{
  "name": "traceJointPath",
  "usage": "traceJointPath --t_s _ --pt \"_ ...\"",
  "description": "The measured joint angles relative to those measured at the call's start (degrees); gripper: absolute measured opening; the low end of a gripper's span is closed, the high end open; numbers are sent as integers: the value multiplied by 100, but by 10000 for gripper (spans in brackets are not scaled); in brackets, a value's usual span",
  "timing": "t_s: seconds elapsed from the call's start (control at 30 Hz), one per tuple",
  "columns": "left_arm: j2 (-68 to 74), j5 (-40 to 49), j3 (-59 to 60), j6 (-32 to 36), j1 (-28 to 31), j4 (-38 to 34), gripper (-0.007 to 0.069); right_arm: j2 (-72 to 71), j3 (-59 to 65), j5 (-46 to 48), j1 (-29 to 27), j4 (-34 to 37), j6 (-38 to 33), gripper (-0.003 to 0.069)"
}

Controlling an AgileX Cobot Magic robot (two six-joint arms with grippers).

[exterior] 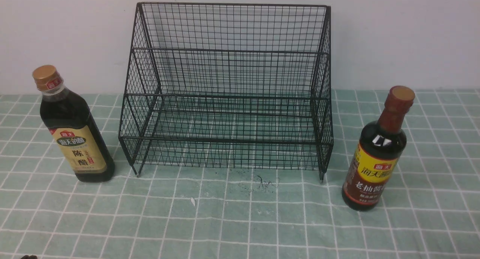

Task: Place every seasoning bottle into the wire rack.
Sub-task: Use the right arm to grab the condiment bottle closest to it

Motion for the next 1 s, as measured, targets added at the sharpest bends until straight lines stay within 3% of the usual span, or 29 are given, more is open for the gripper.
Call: traceJointPath --t_s 0.87,1.0 --pt "0 0 0 0 0 0 -6 0 0 -5 0 -21 5 -15" --pt "0 0 0 0 0 0 -6 0 25 -762 0 441 342 -15"
